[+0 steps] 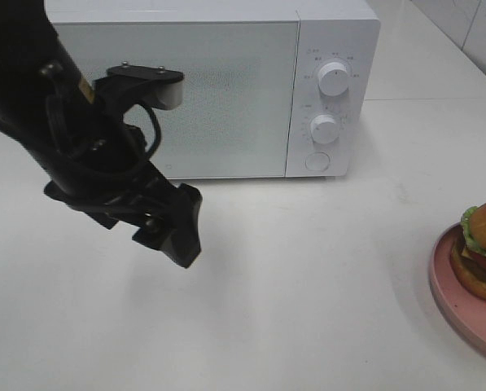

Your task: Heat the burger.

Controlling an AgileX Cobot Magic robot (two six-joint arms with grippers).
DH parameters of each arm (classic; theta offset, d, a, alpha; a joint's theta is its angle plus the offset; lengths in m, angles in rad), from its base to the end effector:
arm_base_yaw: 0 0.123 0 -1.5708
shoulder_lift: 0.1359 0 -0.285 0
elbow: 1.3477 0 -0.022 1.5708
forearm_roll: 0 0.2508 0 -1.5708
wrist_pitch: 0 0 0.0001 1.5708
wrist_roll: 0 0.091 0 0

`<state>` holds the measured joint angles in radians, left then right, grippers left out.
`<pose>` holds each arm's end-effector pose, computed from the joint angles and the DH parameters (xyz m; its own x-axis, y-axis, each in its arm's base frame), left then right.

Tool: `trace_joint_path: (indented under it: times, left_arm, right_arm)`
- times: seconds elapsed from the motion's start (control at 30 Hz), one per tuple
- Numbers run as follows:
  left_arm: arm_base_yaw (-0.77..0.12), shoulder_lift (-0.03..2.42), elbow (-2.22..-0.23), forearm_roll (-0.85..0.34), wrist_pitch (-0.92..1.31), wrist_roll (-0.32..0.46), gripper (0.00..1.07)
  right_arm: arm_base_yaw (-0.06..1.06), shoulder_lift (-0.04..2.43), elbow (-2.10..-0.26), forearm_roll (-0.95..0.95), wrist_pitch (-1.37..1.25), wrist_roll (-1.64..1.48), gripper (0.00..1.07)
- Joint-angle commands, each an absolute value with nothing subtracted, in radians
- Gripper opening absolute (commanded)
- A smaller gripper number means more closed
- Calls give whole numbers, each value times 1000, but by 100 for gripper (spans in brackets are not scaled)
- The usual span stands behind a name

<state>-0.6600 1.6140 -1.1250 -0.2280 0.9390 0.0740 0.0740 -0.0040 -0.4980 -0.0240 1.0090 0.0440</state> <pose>0.2360 -0.2042 0.2387 -0.8050 0.5474 -0.2287 0.5885 0.7854 -0.1917 -0.0030 -0.0021 0.2810 -0.4079 0.0010 -0.9130 -0.0427 0.9989 0.0202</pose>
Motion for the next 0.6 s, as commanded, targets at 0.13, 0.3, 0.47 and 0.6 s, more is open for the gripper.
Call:
trace_joint_path:
  times: [0.13,0.3,0.47,0.6]
  left_arm:
    - [-491,1539,-1130,-196,1072,49,98]
    - [-330,1457,-1123,-186,1148,51,98]
    - [-183,1356,-1063,-171,1162,51,98]
    - [-75,1261,-965,-160,1162,59,98]
  right_arm:
    - [71,-30,-497,-27,995,32,76]
    - [71,-30,-497,-27,995,32,76]
    - [71,-30,-497,-27,995,32,76]
    - [71,-30,-497,-27,995,32,76]
